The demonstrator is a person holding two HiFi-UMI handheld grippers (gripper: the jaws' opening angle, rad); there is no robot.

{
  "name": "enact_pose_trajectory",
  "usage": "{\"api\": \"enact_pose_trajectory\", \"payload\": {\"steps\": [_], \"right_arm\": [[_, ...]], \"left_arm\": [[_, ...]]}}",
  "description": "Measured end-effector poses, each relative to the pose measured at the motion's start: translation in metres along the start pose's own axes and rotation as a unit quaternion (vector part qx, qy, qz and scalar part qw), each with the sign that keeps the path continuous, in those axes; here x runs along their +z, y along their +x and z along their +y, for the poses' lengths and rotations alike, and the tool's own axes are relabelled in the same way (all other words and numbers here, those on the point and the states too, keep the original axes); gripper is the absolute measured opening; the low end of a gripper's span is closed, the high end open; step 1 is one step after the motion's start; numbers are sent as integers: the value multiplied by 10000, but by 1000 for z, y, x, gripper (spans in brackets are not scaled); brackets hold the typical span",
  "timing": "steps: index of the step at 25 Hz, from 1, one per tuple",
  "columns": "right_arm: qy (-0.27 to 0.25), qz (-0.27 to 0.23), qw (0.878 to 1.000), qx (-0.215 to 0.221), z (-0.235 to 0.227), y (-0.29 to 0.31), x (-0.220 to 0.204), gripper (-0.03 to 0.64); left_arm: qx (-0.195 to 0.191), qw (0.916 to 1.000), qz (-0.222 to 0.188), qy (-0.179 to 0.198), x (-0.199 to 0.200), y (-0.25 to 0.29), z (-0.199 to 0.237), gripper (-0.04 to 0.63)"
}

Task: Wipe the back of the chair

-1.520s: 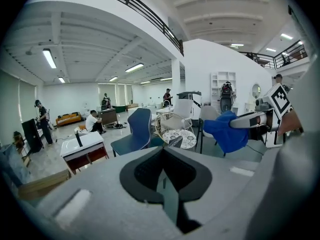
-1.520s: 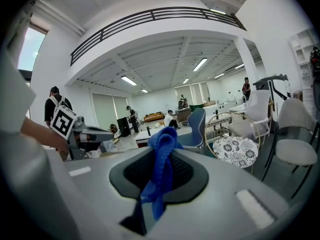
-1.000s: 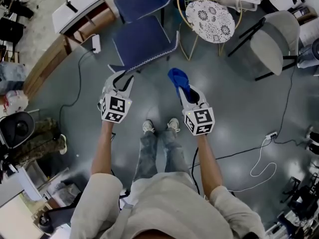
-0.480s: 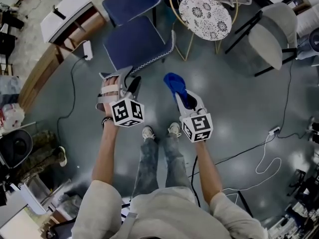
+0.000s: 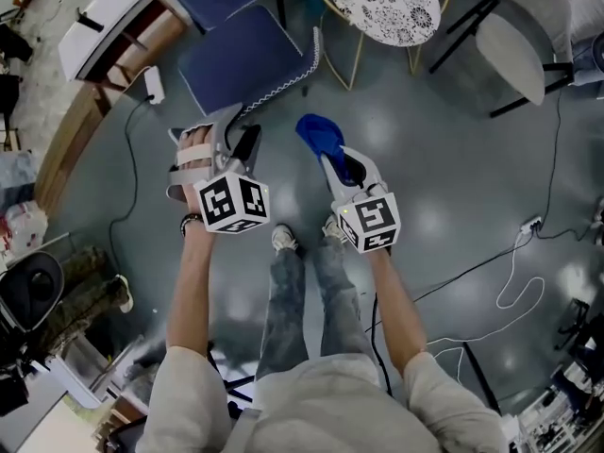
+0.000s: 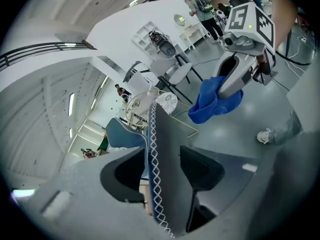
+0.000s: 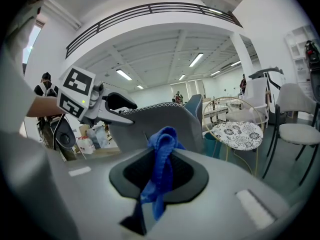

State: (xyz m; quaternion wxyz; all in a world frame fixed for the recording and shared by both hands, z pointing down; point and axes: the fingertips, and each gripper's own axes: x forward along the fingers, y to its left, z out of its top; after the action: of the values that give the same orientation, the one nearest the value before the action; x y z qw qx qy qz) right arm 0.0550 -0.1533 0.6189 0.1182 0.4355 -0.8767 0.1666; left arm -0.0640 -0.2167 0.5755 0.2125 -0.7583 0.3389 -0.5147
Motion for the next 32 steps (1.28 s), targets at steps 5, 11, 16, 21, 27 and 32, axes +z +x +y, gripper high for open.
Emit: {"api": "enact_pose_trajectory", "payload": {"steps": [5, 11, 16, 21, 27, 32], "right_arm": [[-68, 1, 9997, 253, 11, 18, -7, 55], [-247, 27, 9982, 542, 29, 40, -8, 55], [-307, -5, 9971, 696, 44, 58, 1, 55], [-558, -110, 9944, 888, 56, 80, 22, 55], [-667, -175, 9941, 835, 51, 101, 42, 55], [-651, -166, 9948, 760, 48, 111, 46, 55]], "left_arm": [[8, 9991, 420, 70, -15, 4, -4, 224], [177, 9989, 434, 71, -17, 7, -4, 183], [211, 9984, 469, 226, -17, 7, -3, 166], [201, 9983, 480, 266, -18, 7, -3, 162], [200, 9984, 480, 200, -18, 6, -2, 162], [210, 9985, 476, 151, -19, 6, -2, 163]]}}
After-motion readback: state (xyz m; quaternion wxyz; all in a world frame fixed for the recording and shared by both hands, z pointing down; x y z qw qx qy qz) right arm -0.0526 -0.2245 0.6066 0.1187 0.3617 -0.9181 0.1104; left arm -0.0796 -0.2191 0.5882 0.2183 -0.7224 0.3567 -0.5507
